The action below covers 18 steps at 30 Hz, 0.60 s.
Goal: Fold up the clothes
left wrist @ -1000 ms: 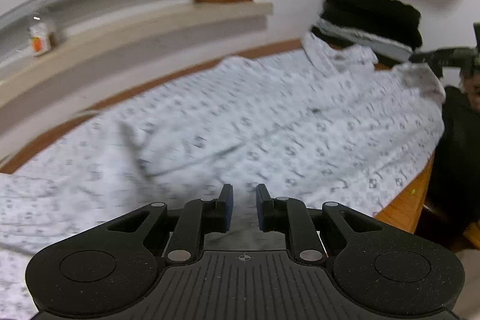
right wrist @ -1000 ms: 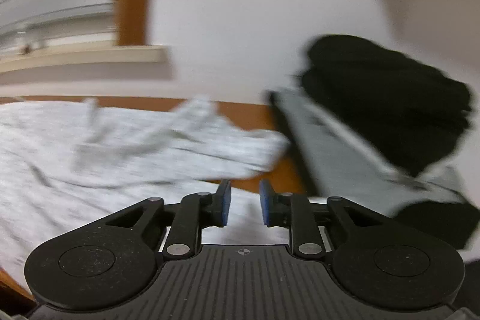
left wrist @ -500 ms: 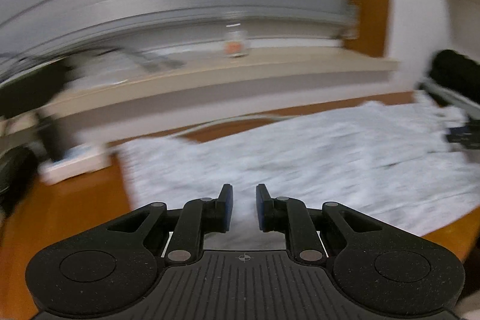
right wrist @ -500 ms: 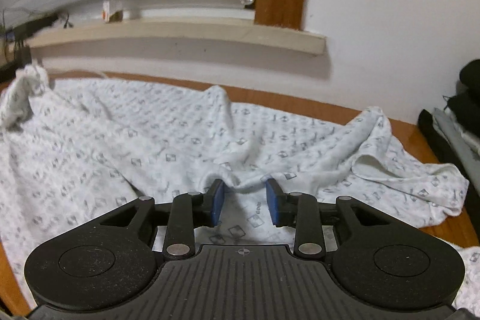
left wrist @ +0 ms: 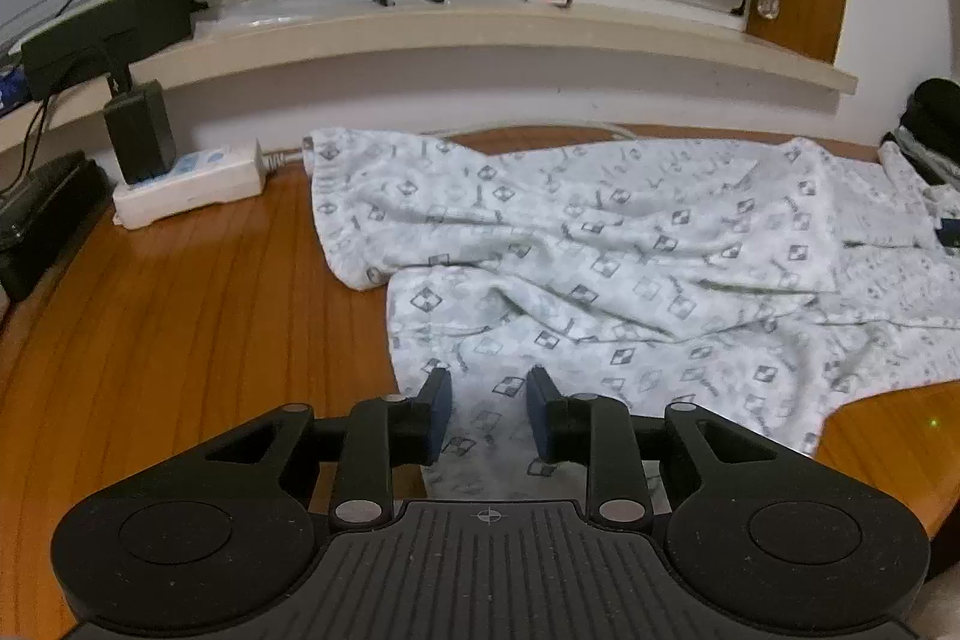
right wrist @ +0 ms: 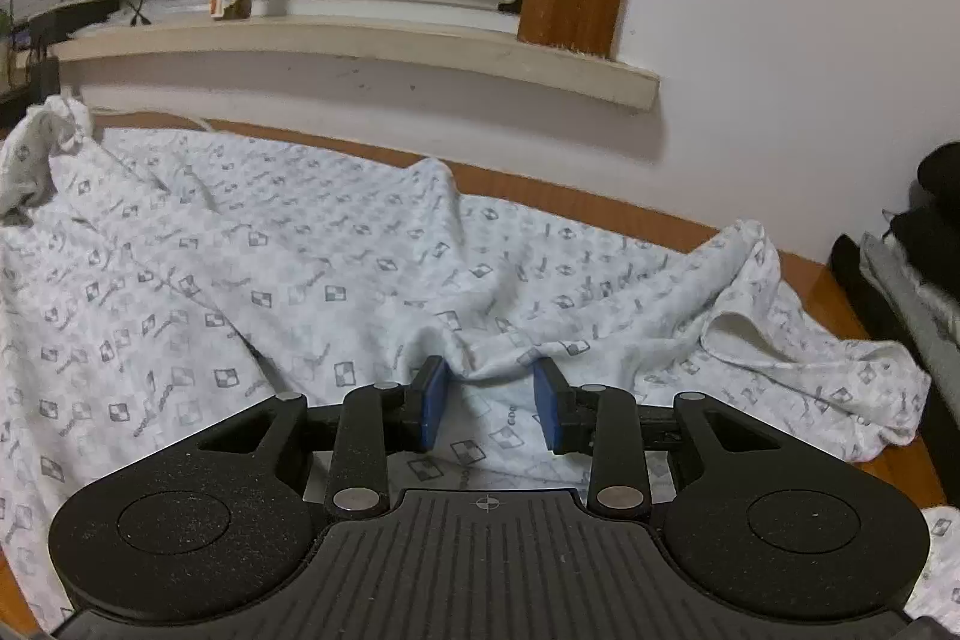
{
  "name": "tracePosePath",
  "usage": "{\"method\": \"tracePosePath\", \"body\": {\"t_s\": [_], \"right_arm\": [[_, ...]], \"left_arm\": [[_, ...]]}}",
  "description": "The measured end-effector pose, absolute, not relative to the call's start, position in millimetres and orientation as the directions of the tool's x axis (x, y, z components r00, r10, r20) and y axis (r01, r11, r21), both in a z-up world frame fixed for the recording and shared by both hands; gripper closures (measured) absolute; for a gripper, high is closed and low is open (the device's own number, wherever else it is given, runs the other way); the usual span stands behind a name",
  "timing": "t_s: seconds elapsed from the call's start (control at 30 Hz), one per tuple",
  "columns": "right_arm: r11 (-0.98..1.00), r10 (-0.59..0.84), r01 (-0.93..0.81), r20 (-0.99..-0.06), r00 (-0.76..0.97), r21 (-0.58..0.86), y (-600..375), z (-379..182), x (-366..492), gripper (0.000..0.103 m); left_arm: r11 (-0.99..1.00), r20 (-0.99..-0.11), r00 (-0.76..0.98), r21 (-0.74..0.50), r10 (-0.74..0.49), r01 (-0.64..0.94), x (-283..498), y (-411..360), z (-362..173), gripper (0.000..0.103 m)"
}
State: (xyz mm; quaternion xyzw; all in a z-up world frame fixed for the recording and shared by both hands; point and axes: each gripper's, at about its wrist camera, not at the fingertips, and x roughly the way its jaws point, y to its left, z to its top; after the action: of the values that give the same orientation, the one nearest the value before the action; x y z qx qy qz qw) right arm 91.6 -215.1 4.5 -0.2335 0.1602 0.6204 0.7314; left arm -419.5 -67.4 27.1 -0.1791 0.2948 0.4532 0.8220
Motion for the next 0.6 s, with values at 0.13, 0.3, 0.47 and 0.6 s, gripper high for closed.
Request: {"method": "tracePosePath", "body": {"t_s": [0.13,0.3,0.47,0.6], "right_arm": [[0.120,0.834,-0.981,-0.521,0.184,-0.155,-215.1,4.2,90.1,0.070],[0.118,0.835,-0.982,-0.520,0.179,-0.150,-215.3,4.2,90.7,0.069],[0.115,0.837,-0.983,-0.520,0.172,-0.140,-216.0,4.0,91.9,0.069],[0.113,0.839,-0.985,-0.518,0.166,-0.132,-216.7,3.8,92.7,0.069]], "left_arm": [[0.490,-0.642,0.397,-0.037,0.656,-0.871,-424.8,-57.5,29.3,0.073],[0.464,-0.647,0.401,-0.082,0.648,-0.882,-433.2,-32.9,32.3,0.072],[0.500,-0.668,0.428,-0.095,0.609,-0.861,-421.9,-12.9,30.6,0.075],[0.517,-0.657,0.417,-0.049,0.628,-0.855,-414.9,-15.6,34.5,0.095]]}}
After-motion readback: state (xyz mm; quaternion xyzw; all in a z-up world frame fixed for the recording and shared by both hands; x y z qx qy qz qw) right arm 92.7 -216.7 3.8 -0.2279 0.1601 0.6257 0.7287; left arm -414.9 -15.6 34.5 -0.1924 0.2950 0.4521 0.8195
